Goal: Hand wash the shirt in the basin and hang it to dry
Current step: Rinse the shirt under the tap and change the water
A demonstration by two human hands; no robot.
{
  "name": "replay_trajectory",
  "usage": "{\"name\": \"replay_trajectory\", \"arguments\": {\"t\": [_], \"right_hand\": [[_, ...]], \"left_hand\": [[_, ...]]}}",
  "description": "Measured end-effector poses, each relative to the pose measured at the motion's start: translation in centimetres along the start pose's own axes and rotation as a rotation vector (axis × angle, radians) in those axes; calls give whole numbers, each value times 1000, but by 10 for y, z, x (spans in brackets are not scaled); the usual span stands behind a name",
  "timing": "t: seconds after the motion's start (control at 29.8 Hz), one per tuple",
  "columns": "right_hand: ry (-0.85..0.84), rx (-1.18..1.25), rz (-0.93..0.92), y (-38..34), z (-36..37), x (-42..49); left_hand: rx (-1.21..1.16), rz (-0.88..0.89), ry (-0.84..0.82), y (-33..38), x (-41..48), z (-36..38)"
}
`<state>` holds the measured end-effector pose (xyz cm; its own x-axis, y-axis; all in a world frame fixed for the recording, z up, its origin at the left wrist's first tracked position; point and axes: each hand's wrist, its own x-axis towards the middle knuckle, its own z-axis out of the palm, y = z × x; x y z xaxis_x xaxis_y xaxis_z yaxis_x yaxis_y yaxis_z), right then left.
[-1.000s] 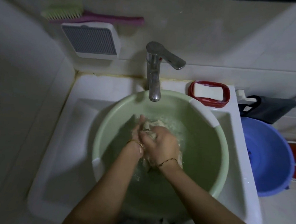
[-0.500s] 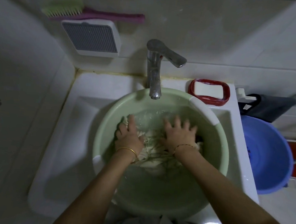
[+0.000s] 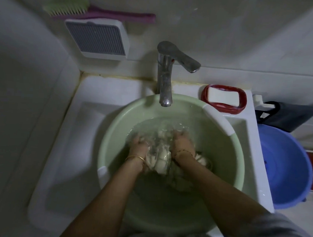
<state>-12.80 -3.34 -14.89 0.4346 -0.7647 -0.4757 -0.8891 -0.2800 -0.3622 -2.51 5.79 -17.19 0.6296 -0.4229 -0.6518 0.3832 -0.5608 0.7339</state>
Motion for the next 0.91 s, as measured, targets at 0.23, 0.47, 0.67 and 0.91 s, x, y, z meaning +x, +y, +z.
{"name": "replay_trajectory", "arguments": {"t": [0.23, 0.47, 0.67, 0.91], "right_hand": [[105, 280, -206, -37, -38, -72], [166, 170, -89, -46, -45, -53], [139, -101, 35, -7, -46, -20], [-20, -568, -275, 0, -5, -16]], "left_hand": [[-616, -214, -253, 53, -31, 13], [-529, -294, -291, 51, -71, 34], [281, 77, 129, 30, -30, 7], [1369, 382, 165, 8, -40, 3]]}}
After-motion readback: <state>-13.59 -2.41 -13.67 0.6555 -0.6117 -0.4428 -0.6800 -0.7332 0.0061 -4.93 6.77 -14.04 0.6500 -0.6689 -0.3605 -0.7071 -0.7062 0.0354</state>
